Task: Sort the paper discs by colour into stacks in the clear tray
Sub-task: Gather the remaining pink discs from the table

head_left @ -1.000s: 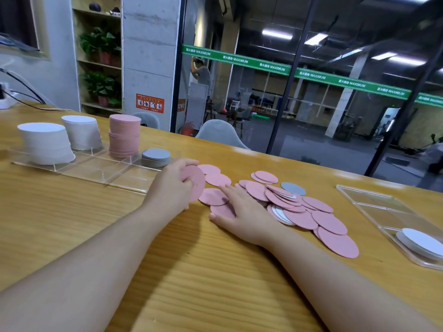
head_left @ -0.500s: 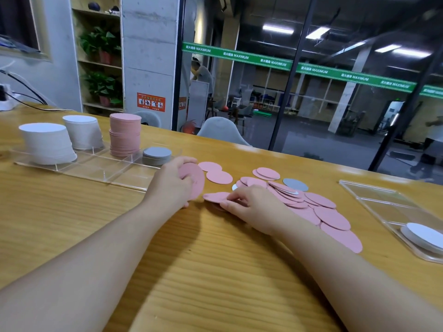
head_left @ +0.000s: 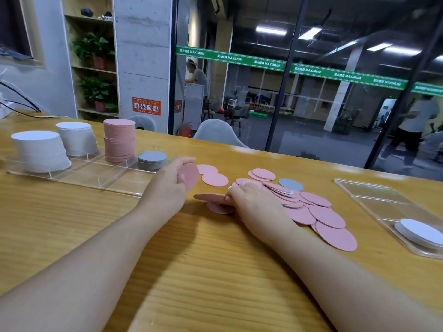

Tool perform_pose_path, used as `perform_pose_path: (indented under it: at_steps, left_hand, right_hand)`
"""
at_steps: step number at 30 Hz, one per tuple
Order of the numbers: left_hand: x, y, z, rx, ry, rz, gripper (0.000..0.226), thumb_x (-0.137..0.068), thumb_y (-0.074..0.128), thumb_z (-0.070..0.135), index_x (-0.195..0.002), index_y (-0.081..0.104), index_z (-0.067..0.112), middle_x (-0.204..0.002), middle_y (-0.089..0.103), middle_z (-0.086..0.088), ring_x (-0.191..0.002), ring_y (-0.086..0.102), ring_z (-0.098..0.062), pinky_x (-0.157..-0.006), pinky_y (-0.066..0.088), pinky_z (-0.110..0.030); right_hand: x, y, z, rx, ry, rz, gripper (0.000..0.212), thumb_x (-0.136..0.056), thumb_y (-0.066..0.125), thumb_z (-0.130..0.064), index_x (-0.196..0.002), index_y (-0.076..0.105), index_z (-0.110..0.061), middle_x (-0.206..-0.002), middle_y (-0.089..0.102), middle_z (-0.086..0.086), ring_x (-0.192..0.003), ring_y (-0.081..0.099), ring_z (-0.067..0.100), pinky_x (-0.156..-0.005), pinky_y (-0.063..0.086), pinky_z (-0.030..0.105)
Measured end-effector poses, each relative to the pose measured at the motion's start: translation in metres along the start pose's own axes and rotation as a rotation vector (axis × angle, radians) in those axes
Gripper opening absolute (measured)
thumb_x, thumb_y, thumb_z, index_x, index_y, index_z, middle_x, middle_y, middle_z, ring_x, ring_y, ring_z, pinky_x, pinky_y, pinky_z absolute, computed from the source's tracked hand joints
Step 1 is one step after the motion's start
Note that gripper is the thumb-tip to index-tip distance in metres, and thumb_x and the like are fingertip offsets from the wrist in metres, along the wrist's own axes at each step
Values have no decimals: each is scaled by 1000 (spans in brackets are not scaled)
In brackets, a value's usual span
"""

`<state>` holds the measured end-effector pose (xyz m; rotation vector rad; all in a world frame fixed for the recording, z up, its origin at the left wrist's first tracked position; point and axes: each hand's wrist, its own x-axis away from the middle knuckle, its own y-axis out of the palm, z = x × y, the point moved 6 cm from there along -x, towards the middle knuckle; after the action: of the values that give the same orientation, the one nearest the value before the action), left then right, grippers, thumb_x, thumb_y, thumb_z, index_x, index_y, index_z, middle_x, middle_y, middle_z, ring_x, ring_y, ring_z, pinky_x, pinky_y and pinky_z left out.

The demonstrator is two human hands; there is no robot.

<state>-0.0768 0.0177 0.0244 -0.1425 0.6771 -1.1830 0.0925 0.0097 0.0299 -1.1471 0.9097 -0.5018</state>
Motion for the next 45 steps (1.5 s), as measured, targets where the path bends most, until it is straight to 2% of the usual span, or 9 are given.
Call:
perform_pose_path:
  at_steps: [9, 14, 16, 21, 24, 28, 32, 35, 45]
  left_hand:
    - [10, 19, 23, 255, 129, -239, 22, -98, 35, 39, -101, 55, 48, -101, 59, 22, -94, 59, -2, -71, 57, -29]
    - [12, 31, 20, 92, 169, -295, 32, -93, 56, 19, -121, 51, 34, -105, 61, 15, -97, 59, -9, -84, 50, -24]
    - [14, 29, 21, 8, 182, -286, 49, -91, 56, 12, -131, 41, 37, -113, 54, 17, -105, 53, -8, -84, 38, -6]
    - [15, 30, 24, -37, 255, -334, 69, -92, 50, 1, -133, 32, 53, -130, 41, 22, -126, 33, 2, -103, 27, -16]
    - [13, 28, 21, -46, 263, -306, 60, -90, 46, -4, -114, 48, 50, -116, 48, 25, -111, 46, -3, -92, 41, -22]
    - [8, 20, 15, -114, 182, -210, 57, -93, 43, 3, -130, 42, 46, -113, 47, 12, -68, 46, -6, -73, 37, -23]
    - [3, 14, 7, -135, 94, -142, 54, -91, 40, 2, -123, 47, 45, -117, 45, 11, -72, 48, -11, -67, 44, -29]
    - [0, 13, 1, -140, 42, -120, 54, -88, 37, -1, -116, 52, 42, -117, 45, 10, -71, 51, -15, -66, 51, -35]
    - [4, 11, 1, -88, -55, -100, 61, -85, 32, -5, -121, 52, 39, -115, 39, 11, -78, 56, -18, -69, 56, -40]
  right_hand:
    - [-6, -4, 18, -424, 321, 181, 25, -101, 34, -23, -111, 53, -11, -107, 59, 6, -99, 52, 23, -80, 37, 34]
    - [-7, 8, 12, -635, 348, 223, 17, -100, 38, -21, -104, 53, -15, -99, 59, 1, -89, 55, 19, -81, 47, 38]
    - [-8, 11, 10, -676, 347, 220, 14, -98, 42, -21, -107, 51, -19, -103, 60, -3, -94, 57, 15, -83, 48, 37]
    - [-7, 13, 5, -627, 257, 189, 26, -95, 50, -27, -120, 49, -21, -111, 55, -7, -97, 52, 8, -84, 43, 28]
    - [-8, 17, 9, -561, 220, 184, 24, -94, 50, -26, -117, 55, -22, -111, 54, -3, -96, 51, 8, -84, 41, 26]
    - [-8, 21, 21, -427, 221, 157, 38, -92, 54, -33, -126, 54, -17, -119, 54, -1, -115, 44, 15, -97, 36, 29]
    - [-7, 34, 19, -384, 209, -47, 43, -83, 58, -52, -108, 56, -18, -99, 55, -5, -93, 49, 15, -79, 43, 32]
    - [-6, 35, 21, -407, 254, -125, 49, -85, 58, -51, -122, 57, -18, -112, 61, -2, -102, 56, 17, -86, 46, 34]
    - [-15, 18, 12, -52, 139, -54, 19, -101, 34, -25, -108, 47, -13, -106, 54, 7, -92, 57, 28, -65, 39, 33]
